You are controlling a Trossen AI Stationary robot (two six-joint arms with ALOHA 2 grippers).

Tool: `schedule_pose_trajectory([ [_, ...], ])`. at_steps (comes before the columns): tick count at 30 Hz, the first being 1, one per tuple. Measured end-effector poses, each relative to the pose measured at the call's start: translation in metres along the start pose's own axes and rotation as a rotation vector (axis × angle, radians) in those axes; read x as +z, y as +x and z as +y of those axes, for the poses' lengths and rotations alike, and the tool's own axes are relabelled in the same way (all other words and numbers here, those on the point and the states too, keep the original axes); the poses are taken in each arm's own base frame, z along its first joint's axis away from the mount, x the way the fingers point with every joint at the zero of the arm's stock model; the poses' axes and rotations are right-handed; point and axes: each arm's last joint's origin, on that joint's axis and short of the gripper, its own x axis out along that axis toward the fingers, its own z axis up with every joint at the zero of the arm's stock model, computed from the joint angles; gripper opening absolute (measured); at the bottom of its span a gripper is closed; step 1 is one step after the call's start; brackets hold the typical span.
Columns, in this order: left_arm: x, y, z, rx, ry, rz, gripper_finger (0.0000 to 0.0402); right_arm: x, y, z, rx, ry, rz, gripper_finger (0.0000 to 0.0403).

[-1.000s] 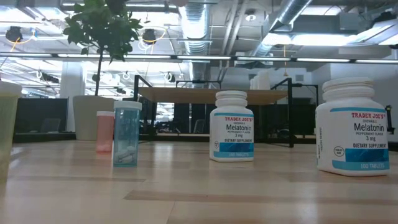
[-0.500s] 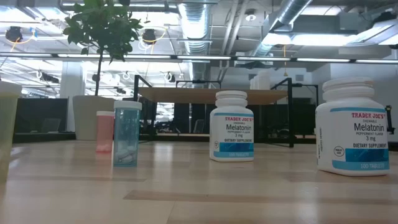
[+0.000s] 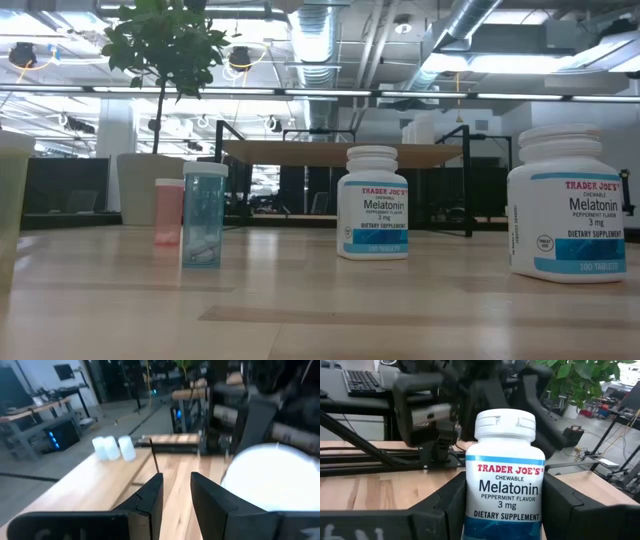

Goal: Pick and place medicine bottles onto shelf by color
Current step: Put the top white medicine bottle on the shelf

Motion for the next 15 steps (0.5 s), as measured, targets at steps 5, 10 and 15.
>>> schedule_pose_trajectory([
  [5,-0.0095,-0.0003,-0.0007,-0.021,0.023,0.08,0.0089,0.0002,0.0002,-0.0008,-0.018,-0.017,0.001,0.0206],
  [10,-0.0077,-0.0049,-0.004,-0.036,0.011,0.067,0.0089,-0.0002,0.0006,-0.0012,-0.019,-0.023,0.005,0.0205],
  [15,-0.0054,-0.0072,-0.0067,-0.038,0.004,0.044,0.0089,0.0002,0.0025,-0.0038,-0.021,-0.004,0.01,0.0209],
])
